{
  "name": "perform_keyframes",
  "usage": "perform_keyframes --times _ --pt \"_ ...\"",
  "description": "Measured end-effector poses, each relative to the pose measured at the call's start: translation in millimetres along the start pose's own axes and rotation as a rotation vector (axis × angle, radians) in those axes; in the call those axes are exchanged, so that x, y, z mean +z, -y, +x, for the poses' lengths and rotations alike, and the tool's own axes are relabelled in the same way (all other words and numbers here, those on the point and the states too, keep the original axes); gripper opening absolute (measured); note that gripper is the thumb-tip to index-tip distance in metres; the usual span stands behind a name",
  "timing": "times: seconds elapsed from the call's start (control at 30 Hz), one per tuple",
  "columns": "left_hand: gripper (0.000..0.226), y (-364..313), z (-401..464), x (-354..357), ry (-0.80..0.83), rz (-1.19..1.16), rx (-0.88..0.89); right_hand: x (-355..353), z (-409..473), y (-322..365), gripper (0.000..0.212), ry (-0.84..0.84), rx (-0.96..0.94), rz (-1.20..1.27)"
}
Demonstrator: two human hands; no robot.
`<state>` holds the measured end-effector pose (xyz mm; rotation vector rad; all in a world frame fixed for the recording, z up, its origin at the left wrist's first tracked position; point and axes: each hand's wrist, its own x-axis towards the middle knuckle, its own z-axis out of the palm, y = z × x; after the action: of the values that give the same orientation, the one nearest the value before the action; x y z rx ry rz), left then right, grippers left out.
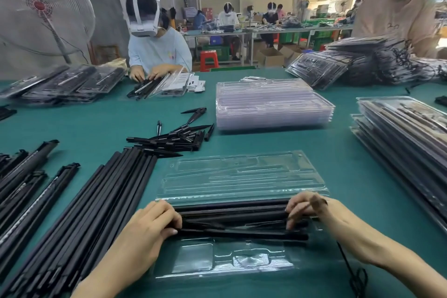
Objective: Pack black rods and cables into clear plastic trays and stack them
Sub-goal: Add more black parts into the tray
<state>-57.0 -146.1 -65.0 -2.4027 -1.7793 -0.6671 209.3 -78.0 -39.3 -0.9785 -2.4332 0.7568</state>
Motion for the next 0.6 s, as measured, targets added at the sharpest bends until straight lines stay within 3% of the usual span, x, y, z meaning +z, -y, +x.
perform_keyframes --times 0.03,0.07,0.13,0.27,0.4,0.6 --pt "0.022 -0.8 -0.4 0.8 0.028 -0.045 -0.014 -29.5 -43.8 -10.1 0.09 -0.026 -0.104 0.002" --pt "0.025 0.9 -1.1 3.2 0.03 -0.085 -0.035 -43.8 -46.8 -27.8 0.086 -0.086 0.017 0.188" --pt "0.026 4.0 -1.6 3.3 0.037 -0.116 -0.043 -39.8 -59.8 -45.4 0.076 -0.083 0.043 0.054" --pt "0.026 6.7 -5.2 4.9 0.046 -0.105 -0.036 -30.7 -69.3 -60.9 0.062 0.028 -0.106 -0.32" --pt "0.027 7.6 -7.3 2.4 0.099 -0.164 -0.074 -35.6 -73.1 -62.6 0.056 -0.005 -0.187 -0.74" --pt "0.029 4.2 -13.8 -0.5 0.104 -0.237 -0.131 -38.4 -74.8 -67.0 0.051 -0.026 -0.317 -0.955"
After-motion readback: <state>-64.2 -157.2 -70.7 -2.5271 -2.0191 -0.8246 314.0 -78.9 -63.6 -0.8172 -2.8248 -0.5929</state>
